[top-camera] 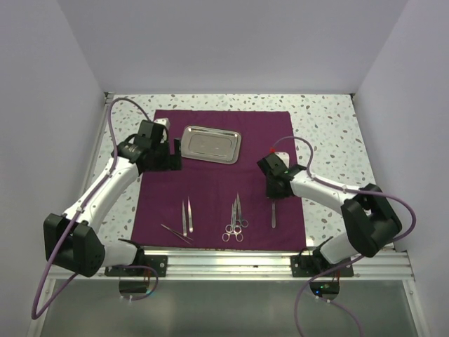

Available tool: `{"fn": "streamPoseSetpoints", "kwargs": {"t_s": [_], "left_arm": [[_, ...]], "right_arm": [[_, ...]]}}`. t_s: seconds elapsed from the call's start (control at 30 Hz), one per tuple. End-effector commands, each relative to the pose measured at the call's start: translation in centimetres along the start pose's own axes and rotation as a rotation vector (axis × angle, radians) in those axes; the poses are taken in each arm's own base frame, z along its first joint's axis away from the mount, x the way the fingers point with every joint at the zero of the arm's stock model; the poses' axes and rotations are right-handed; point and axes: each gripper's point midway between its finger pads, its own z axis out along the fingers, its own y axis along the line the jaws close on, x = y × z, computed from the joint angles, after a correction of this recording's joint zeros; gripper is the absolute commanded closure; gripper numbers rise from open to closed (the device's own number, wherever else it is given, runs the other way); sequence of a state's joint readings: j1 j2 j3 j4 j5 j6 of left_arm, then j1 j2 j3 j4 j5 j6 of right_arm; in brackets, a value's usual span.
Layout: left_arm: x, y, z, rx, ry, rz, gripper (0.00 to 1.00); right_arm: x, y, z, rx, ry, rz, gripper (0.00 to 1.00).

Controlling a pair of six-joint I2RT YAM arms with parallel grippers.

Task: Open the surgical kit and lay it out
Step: Place the medical item in the surgical kit, then pick up the medical item from the container.

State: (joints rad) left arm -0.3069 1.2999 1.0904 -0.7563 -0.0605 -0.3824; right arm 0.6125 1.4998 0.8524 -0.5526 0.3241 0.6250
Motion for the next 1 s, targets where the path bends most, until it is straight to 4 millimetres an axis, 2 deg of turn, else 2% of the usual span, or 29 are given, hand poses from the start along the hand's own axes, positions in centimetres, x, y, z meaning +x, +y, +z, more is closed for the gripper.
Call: {"fn": "streamPoseSetpoints", "kwargs": {"t_s": [0.0, 0.07, 0.1, 0.13, 0.17, 0.2, 0.27, 0.33, 0.37, 0.4, 0.43, 0.47, 0.5, 0.53, 0.57, 0.6, 0.63, 0.67, 0.7, 0.73, 0.8, 0.83, 0.87, 0.9, 0.93, 0.97], "left_arm": [[-3.0, -0.3, -0.8, -0.002, -0.074, -0.026, 0.07], [-2.7, -0.2, -0.6, -0.013, -0.051, -0.029, 0.08], [-2.4, -0.2, -0.5, -0.016, -0.042, -0.034, 0.09], [-2.2, -0.1, -0.5, -0.016, -0.041, -0.037, 0.1], [-2.0, 0.0, -0.5, -0.017, -0.039, -0.042, 0.11], [-1.1, 0.2, -0.2, -0.021, -0.023, -0.05, 0.11], [-0.6, 0.3, -0.5, -0.019, -0.027, -0.064, 0.12], [0.3, 0.5, -0.8, -0.019, -0.019, -0.088, 0.13], [0.7, 0.6, -0.8, -0.017, -0.017, -0.097, 0.13], [1.5, 0.7, -1.0, -0.014, -0.014, -0.113, 0.13], [1.8, 0.7, -1.1, -0.011, -0.015, -0.12, 0.13], [2.2, 0.8, -1.1, -0.011, -0.013, -0.127, 0.13], [2.9, 1.0, -1.1, -0.01, -0.008, -0.136, 0.13], [3.2, 1.0, -1.0, -0.01, -0.005, -0.141, 0.14], [3.5, 1.1, -1.0, -0.013, 0.002, -0.143, 0.14], [3.9, 1.2, -1.0, -0.014, 0.009, -0.151, 0.14], [4.1, 1.2, -1.0, -0.015, 0.011, -0.152, 0.15], [4.1, 1.2, -1.1, -0.012, 0.009, -0.155, 0.15], [4.1, 1.2, -1.3, -0.011, 0.005, -0.159, 0.15], [4.0, 1.2, -1.4, -0.011, -0.002, -0.162, 0.15], [3.9, 1.3, -1.6, -0.013, -0.009, -0.167, 0.15], [3.9, 1.3, -1.7, -0.014, -0.007, -0.168, 0.16], [3.9, 1.3, -1.8, -0.016, -0.006, -0.17, 0.15], [3.7, 1.3, -2.0, -0.014, -0.013, -0.17, 0.16], [3.7, 1.3, -2.1, -0.016, -0.014, -0.17, 0.16], [3.5, 1.3, -2.3, -0.015, -0.02, -0.171, 0.16]], "right_arm": [[-2.5, 2.9, -0.8, -0.133, -0.114, 0.081, 1.0], [-2.0, 2.9, -0.5, -0.117, -0.083, 0.069, 1.0], [-1.7, 2.8, -0.4, -0.104, -0.065, 0.064, 0.86], [-1.7, 2.6, -0.4, -0.088, -0.057, 0.062, 0.64], [-1.5, 1.9, -0.6, -0.053, -0.049, 0.06, 0.3], [-1.8, 1.6, -0.8, -0.035, -0.057, 0.072, 0.24], [-2.7, 1.0, -1.8, -0.003, -0.08, 0.077, 0.19], [-4.1, 1.1, -2.9, -0.006, -0.113, 0.075, 0.18], [-6.1, 1.9, -4.1, -0.035, -0.156, 0.084, 0.19], [-7.1, 2.5, -4.5, -0.052, -0.171, 0.068, 0.19], [-9.7, 4.1, -5.8, -0.106, -0.225, 0.078, 0.21], [-10.9, 4.9, -6.3, -0.127, -0.244, 0.073, 0.21], [-11.6, 5.9, -5.6, -0.13, -0.233, 0.046, 0.23], [-12.7, 6.7, -5.7, -0.142, -0.244, 0.04, 0.25], [-15.3, 8.1, -6.9, -0.172, -0.288, 0.051, 0.31], [-16.3, 8.9, -6.8, -0.178, -0.297, 0.044, 0.35], [-16.6, 9.9, -4.9, -0.162, -0.268, 0.03, 0.4], [-19.0, 11.2, -5.7, -0.188, -0.308, 0.048, 0.42], [-19.9, 11.8, -5.3, -0.19, -0.313, 0.062, 0.43], [-21.3, 12.9, -3.8, -0.175, -0.308, 0.076, 0.43], [-22.5, 13.7, -2.0, -0.152, -0.296, 0.106, 0.44], [-24.4, 14.3, -2.5, -0.159, -0.322, 0.132, 0.47], [-23.8, 15.0, 0.6, -0.133, -0.277, 0.124, 0.48], [-24.0, 15.4, 1.5, -0.135, -0.259, 0.144, 0.48], [-25.8, 16.1, 1.0, -0.167, -0.279, 0.17, 0.49], [-24.3, 16.5, 3.8, -0.145, -0.208, 0.168, 0.51]]}}
